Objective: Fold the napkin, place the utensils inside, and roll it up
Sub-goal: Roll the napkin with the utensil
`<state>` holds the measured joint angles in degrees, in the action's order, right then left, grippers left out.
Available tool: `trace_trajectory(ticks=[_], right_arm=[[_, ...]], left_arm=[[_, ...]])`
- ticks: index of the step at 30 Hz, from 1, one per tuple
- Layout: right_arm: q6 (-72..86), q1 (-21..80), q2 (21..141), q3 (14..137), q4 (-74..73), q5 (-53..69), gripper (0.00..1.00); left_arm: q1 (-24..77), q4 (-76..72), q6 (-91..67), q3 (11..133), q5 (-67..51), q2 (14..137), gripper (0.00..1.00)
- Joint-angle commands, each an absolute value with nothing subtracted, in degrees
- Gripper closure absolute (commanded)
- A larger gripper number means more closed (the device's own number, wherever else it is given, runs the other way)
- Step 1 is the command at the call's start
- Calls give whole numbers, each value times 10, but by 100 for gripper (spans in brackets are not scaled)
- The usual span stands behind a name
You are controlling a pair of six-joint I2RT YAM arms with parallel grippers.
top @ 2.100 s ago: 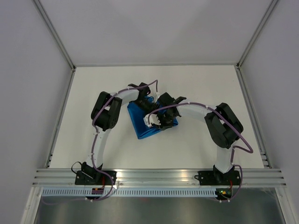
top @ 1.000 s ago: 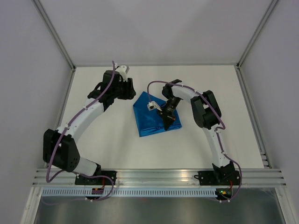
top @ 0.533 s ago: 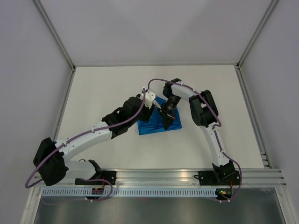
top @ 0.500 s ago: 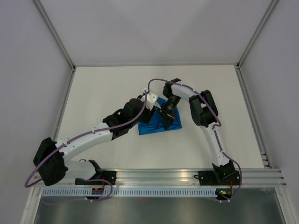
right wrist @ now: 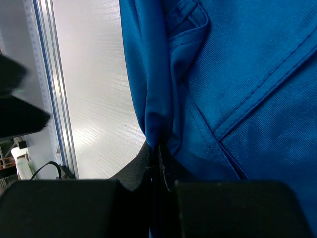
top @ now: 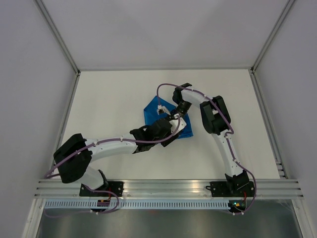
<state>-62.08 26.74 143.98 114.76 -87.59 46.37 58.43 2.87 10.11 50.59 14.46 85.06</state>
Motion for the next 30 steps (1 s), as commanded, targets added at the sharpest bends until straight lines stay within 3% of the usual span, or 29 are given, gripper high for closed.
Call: trace_trajectory(ticks=[1, 21, 28, 30], right_arm=[[-649, 258, 1478, 1155, -831, 387, 91], [-642, 258, 1484, 1160, -832, 381, 91], [-639, 257, 1485, 1162, -832, 380, 91], [-639, 257, 1485, 1162, -832, 380, 91]], left_arm=[[591, 3, 134, 528, 120, 888, 36], [577, -89, 160, 535, 104, 1016, 36], [563, -79, 149, 527, 71, 1033, 46], [561, -77, 148, 526, 62, 1035, 54]])
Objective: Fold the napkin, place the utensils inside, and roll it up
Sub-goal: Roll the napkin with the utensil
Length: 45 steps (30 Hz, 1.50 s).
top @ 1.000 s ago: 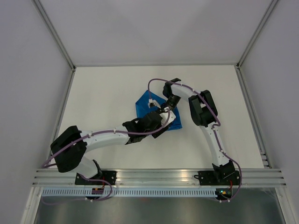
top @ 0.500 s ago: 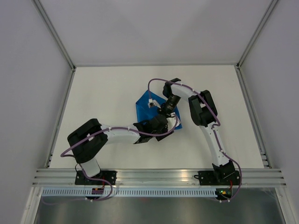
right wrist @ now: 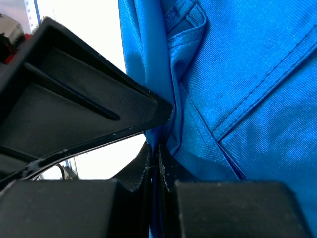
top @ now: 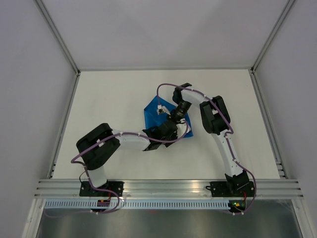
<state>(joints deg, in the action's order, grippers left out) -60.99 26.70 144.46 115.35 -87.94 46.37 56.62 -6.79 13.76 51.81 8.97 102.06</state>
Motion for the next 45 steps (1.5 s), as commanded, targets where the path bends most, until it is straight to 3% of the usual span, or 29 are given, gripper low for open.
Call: trace_trajectory(ticks=[1, 5, 12, 15, 18, 21, 27, 35, 40, 45], right_arm=[[-639, 257, 1486, 1162, -831, 380, 91], [-639, 257, 1485, 1161, -831, 379, 91], [-641, 254, 1480, 1158, -832, 384, 91], [-639, 250, 1468, 1158, -831, 395, 82], [-635, 242, 1443, 1156, -831, 410, 62], [-625, 231, 1414, 1154, -827, 426, 50], [-556, 215, 1363, 1149, -773, 439, 38], [-403, 170, 1283, 1107, -620, 473, 32], [-324, 107, 1210, 1015, -482, 496, 33], [-342, 73, 1130, 887, -377, 493, 33]], left_arm=[[561, -76, 147, 526, 58, 1040, 57], [555, -63, 144, 528, 33, 1046, 75], [539, -31, 142, 541, -24, 1054, 98], [528, -18, 143, 548, -57, 1060, 98], [519, -11, 138, 553, -90, 1064, 98], [512, -4, 137, 562, -115, 1071, 98], [503, -4, 134, 563, -153, 1078, 98], [480, 21, 131, 570, -209, 1081, 98], [445, 60, 109, 607, -287, 1101, 98], [402, 112, 83, 669, -394, 1157, 98]])
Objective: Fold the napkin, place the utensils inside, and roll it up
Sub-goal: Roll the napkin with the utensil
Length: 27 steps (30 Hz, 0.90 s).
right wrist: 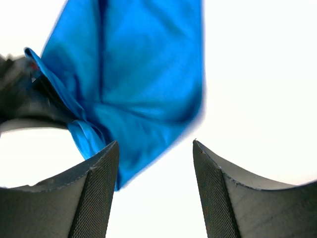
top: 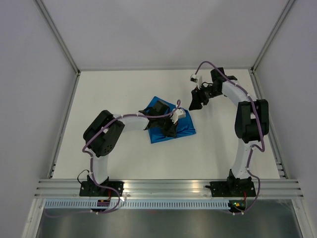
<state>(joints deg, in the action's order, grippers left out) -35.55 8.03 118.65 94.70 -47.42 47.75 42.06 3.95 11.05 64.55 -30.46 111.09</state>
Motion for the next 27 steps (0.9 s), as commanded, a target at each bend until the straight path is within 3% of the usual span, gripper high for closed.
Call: trace_trajectory(ticks=[1, 11, 16, 27], right_arm=[[-358, 73, 1095, 862, -360, 488, 34], [-488, 102, 880, 572, -165, 447, 33], [-538, 192, 794, 451, -120, 377, 31], [-555, 355, 783, 341, 12, 236, 28]], left_arm=[[396, 123, 79, 674, -408, 1165, 98], [340, 245, 69, 780, -555, 1249, 98], [332, 299, 70, 838, -591, 1286, 98], [323, 344, 62, 883, -640, 1349, 98]])
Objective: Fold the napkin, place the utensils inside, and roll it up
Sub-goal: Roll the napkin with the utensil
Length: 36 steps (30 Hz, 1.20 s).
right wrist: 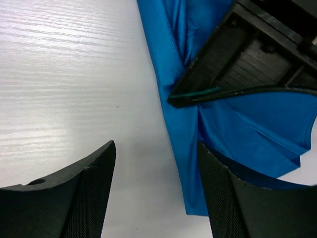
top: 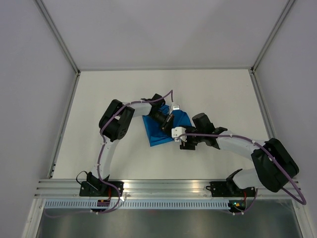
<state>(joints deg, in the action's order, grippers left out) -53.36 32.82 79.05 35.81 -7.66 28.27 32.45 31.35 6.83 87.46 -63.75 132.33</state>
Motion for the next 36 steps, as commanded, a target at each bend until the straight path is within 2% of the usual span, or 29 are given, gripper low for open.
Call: trace_trajectory(ticks=[1, 8, 12, 15, 27, 30, 36], right_arm=[[-559, 361, 790, 339, 23, 226, 27], [-574, 399, 838, 352, 42, 183, 27], [-591, 404, 869, 362, 24, 178, 33], [-603, 409, 877, 366, 2, 171, 33], [-647, 425, 939, 426, -139, 169, 69], [-651, 424, 951, 447, -175, 180, 73], [-657, 423, 985, 506, -287, 210, 80]], left_arm=[[323, 345, 63, 884, -642, 1353, 98], [321, 356, 70, 883, -647, 1356, 98], [318, 364, 78, 885, -649, 1358, 98], [316, 376, 90, 889, -656, 1360, 98], [312, 416, 116, 911, -666, 1368, 98], [309, 421, 120, 914, -663, 1361, 97], [298, 421, 115, 930, -657, 1330, 79]])
